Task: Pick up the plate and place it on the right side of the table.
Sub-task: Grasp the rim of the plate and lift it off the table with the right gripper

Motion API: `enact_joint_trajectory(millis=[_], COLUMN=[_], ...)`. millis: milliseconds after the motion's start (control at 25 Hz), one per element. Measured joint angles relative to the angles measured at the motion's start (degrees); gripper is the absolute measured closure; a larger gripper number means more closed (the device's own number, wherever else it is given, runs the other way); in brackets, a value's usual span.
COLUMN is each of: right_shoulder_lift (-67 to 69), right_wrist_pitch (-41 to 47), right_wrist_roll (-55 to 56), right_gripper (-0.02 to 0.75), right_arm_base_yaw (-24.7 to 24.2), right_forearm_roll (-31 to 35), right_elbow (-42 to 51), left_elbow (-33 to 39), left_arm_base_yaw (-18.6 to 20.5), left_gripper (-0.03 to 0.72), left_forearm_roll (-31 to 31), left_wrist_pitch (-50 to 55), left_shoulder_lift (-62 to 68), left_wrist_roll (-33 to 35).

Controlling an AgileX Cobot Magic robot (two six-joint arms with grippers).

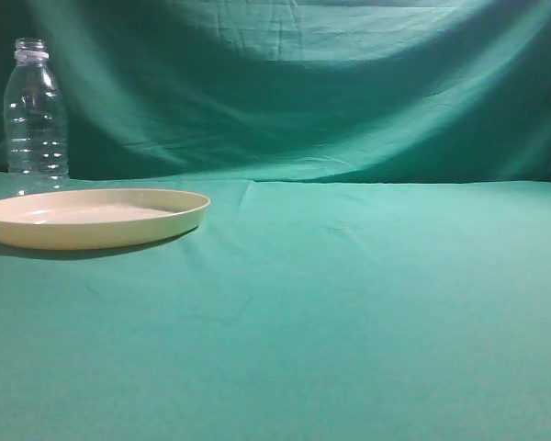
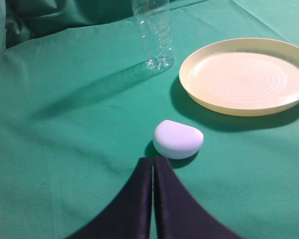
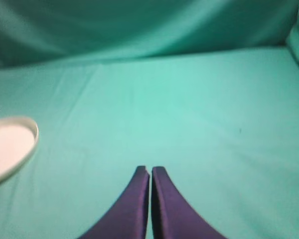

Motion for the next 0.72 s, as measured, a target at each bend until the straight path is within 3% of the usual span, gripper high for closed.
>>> enact_joint_trajectory(millis=[200,480,720], right_shoulder_lift=[8.91,25.49,40.99], right_wrist_pitch=[4.76,11.82,12.20], right_wrist_roll=[-3.55,-20.04,-18.98], right_gripper=[0.738,0.738,0.738], right_arm_base_yaw=[0.00,0.11,6.18], right_forearm_roll=[2.45,18.40,18.06], right_elbow=[-3.93,-12.20,-21.14], left_elbow=[0.00,0.00,0.00], left_arm_base_yaw=[0.00,0.00,0.00], left_gripper=[0.688,0.688,0.688], left_forearm_roll=[0.00,0.00,0.00], left_wrist_pitch=[0.00,0.00,0.00], left_shoulder_lift=[0.00,0.00,0.00], left_wrist_roll=[0.00,0.00,0.00])
